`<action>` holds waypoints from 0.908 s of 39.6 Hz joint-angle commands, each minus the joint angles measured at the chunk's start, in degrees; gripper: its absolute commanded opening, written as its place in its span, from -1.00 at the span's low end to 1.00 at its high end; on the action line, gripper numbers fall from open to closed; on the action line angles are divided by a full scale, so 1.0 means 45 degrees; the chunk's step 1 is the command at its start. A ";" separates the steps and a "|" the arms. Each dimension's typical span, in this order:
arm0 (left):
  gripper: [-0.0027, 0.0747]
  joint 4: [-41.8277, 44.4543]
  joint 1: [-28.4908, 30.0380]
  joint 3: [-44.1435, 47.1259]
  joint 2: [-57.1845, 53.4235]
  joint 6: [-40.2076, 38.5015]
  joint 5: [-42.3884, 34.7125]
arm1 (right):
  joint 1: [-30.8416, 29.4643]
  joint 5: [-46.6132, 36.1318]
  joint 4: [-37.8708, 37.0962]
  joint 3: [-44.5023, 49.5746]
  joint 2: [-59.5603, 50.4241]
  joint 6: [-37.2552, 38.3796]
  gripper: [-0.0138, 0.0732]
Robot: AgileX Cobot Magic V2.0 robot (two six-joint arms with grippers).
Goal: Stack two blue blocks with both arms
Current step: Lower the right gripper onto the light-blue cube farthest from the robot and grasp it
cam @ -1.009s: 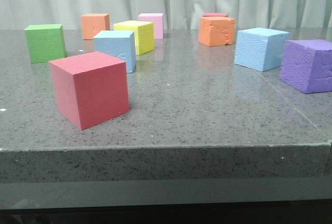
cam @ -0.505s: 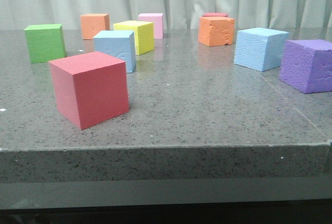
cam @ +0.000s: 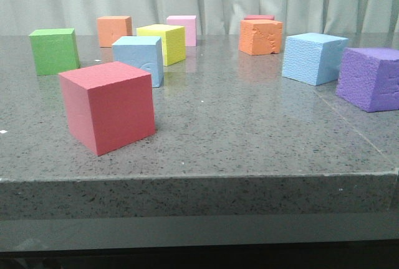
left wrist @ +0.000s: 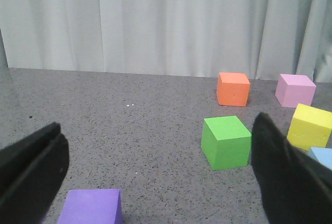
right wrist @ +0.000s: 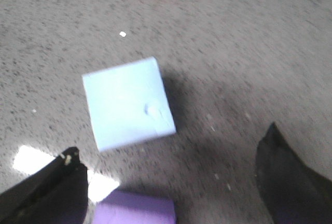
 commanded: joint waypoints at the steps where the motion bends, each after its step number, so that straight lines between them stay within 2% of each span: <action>1: 0.86 0.0000 0.0000 -0.0450 0.0128 -0.0025 -0.1091 | 0.0051 0.0138 0.0640 -0.1409 0.0356 -0.0761 0.82; 7: 0.86 0.0000 0.0000 -0.0450 0.0128 -0.0025 -0.1091 | 0.0569 0.0577 0.0640 -0.2385 0.1420 -0.0914 0.82; 13: 0.86 0.0000 0.0000 -0.0450 0.0128 -0.0025 -0.1091 | 0.1010 0.0705 0.0611 -0.2524 0.2007 -0.0914 0.82; 36: 0.86 0.0000 0.0000 -0.0450 0.0128 -0.0025 -0.1091 | 0.1054 0.1055 0.0101 -0.2524 0.2941 -0.0903 0.82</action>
